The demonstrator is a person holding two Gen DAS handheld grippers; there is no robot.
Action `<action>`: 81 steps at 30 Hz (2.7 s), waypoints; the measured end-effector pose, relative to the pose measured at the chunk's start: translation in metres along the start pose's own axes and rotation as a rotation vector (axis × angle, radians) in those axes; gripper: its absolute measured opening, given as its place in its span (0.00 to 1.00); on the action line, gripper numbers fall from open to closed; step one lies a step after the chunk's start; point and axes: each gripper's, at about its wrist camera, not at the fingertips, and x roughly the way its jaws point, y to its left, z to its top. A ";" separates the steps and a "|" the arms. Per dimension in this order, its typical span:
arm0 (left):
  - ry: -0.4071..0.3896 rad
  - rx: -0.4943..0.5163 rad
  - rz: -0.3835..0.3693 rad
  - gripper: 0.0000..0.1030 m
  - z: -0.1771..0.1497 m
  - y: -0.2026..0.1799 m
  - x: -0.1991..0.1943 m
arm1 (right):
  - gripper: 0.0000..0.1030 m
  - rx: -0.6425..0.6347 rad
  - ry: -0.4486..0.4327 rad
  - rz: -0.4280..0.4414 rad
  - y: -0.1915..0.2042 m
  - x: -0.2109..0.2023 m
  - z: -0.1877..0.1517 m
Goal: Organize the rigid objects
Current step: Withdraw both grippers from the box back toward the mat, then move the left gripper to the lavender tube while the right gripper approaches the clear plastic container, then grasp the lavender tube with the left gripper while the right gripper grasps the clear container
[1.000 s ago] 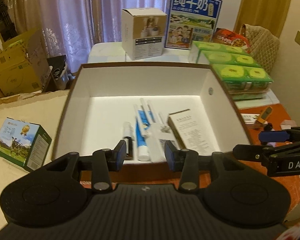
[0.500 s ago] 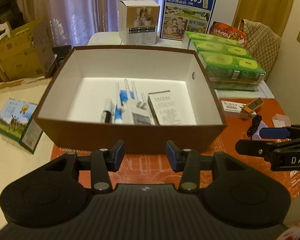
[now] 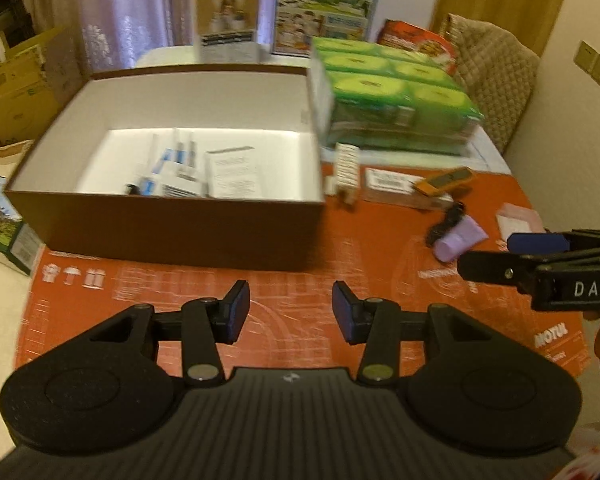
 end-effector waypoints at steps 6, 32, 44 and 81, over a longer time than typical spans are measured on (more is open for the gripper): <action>0.021 0.037 -0.041 0.40 -0.006 -0.044 0.011 | 0.83 0.045 -0.002 -0.037 -0.039 -0.022 -0.012; 0.037 0.184 -0.156 0.40 0.009 -0.143 0.092 | 0.83 0.142 -0.041 -0.165 -0.163 -0.053 -0.032; 0.033 0.331 -0.202 0.40 0.023 -0.178 0.146 | 0.75 0.125 -0.030 -0.198 -0.215 -0.035 -0.026; 0.158 0.335 -0.151 0.30 0.027 -0.216 0.205 | 0.44 0.072 0.078 -0.029 -0.269 0.018 0.000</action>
